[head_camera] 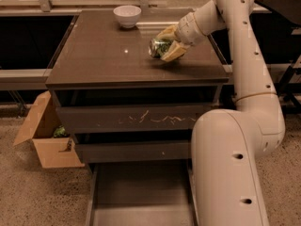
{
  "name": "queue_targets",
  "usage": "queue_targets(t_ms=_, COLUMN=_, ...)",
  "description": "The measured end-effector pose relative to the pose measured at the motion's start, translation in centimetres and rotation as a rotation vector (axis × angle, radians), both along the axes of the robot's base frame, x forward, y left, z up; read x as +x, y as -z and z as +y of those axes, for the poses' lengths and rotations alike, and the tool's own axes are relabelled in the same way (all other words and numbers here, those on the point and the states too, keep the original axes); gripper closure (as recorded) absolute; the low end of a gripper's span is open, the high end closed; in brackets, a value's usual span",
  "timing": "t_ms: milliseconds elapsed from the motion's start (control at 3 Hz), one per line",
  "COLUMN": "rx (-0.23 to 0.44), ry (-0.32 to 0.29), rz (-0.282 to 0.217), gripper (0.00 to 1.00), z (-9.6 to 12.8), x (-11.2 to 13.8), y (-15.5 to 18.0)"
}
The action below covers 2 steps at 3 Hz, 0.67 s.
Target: Pick green can from bottom drawer and place on counter
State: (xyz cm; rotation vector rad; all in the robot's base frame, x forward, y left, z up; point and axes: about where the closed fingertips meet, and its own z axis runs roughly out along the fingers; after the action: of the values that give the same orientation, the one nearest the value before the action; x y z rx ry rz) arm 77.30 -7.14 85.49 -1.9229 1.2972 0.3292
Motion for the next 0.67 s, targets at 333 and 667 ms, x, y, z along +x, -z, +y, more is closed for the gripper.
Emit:
queue_targets(t_ms=333, rx=0.011, ry=0.012, rz=0.004, gripper=0.27, z=-0.06, x=0.27, y=-0.13)
queue_targets(t_ms=667, rx=0.014, ry=0.019, rz=0.003, gripper=0.04, z=-0.16, x=0.43, y=-0.22)
